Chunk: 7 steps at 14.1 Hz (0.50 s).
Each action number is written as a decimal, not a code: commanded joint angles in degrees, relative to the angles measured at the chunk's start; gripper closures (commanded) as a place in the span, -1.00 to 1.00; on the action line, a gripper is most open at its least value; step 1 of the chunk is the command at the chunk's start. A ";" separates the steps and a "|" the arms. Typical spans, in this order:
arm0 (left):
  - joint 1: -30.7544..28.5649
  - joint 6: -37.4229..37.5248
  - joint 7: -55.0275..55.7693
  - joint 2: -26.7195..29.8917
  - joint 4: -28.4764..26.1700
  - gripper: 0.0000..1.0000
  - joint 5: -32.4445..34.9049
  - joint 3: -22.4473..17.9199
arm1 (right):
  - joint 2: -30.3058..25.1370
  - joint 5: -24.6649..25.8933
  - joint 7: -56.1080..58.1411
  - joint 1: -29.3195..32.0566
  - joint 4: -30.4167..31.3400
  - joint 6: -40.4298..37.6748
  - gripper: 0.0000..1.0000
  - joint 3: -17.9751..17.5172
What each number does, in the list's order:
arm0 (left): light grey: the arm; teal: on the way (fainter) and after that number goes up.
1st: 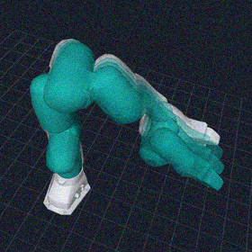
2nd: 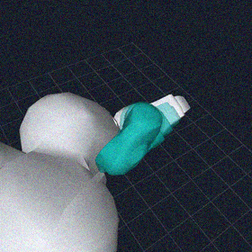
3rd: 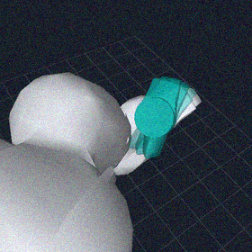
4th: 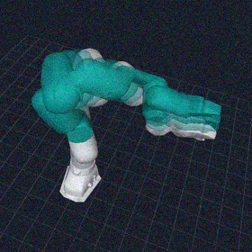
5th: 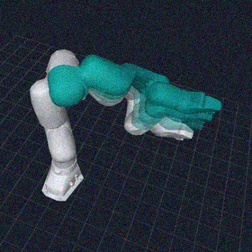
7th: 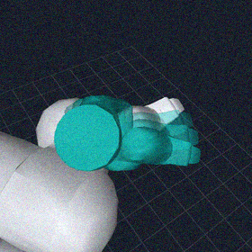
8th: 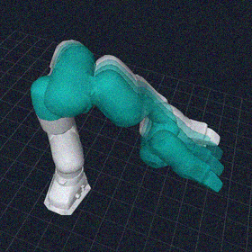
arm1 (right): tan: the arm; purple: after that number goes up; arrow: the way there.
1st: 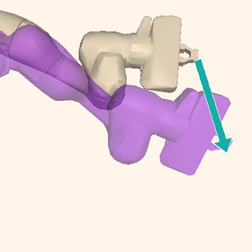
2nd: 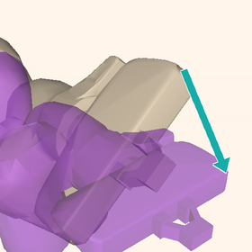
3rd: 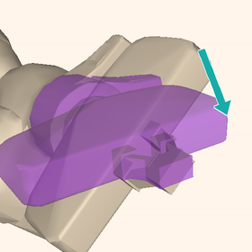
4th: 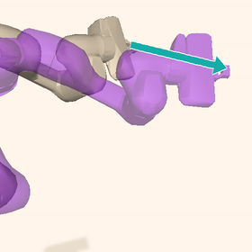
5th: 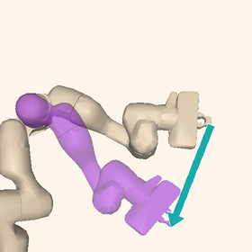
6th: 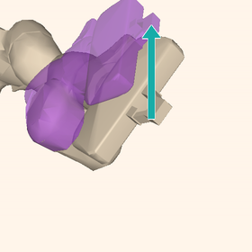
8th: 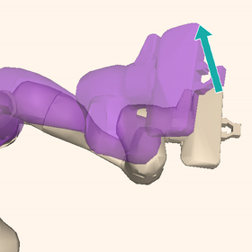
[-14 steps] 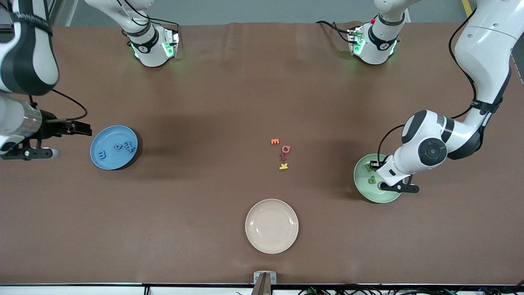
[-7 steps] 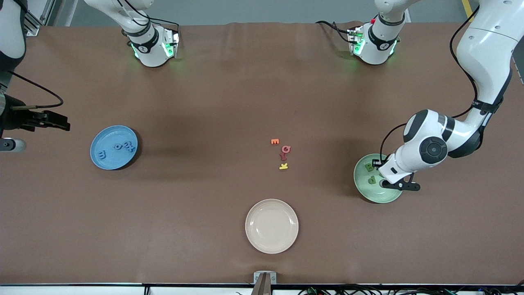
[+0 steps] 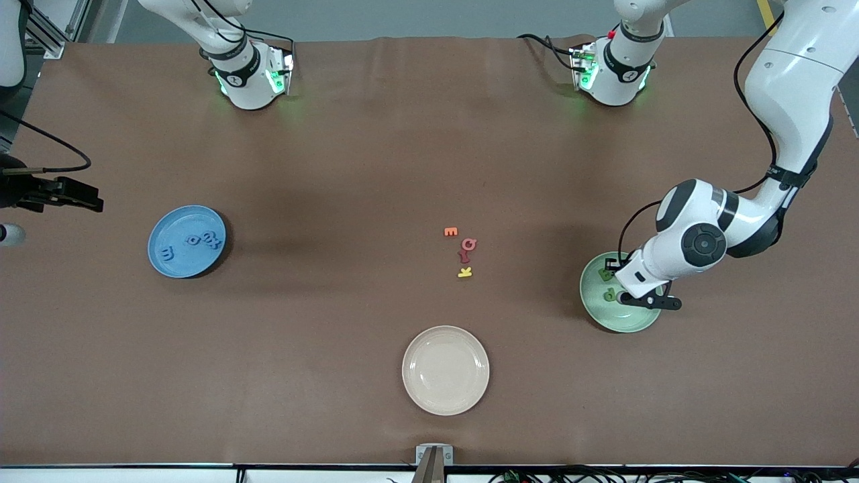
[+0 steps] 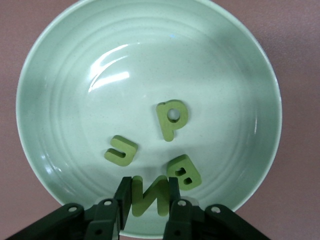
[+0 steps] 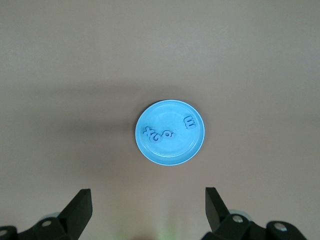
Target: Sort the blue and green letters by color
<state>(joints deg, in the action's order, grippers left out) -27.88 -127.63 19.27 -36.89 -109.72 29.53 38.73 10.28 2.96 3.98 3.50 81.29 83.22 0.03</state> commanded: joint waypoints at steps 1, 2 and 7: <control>-0.68 -0.86 -0.11 0.15 -0.58 0.53 1.05 0.38 | 1.32 0.65 -0.72 -0.33 -2.10 -1.48 -1.00 -0.38; -0.86 -0.86 -0.11 0.15 -0.58 0.53 1.05 0.38 | 1.32 -0.05 -0.64 -0.33 -2.01 -1.66 -1.00 -0.47; -1.39 -0.86 -0.11 0.06 -0.76 0.48 2.64 0.38 | 0.62 -0.32 -0.02 1.07 -1.57 -4.03 -1.00 -0.38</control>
<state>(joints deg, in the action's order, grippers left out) -28.64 -127.67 19.27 -36.94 -109.77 30.92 38.67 10.77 2.94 3.98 3.34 81.11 80.64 -0.11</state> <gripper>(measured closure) 0.665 0.000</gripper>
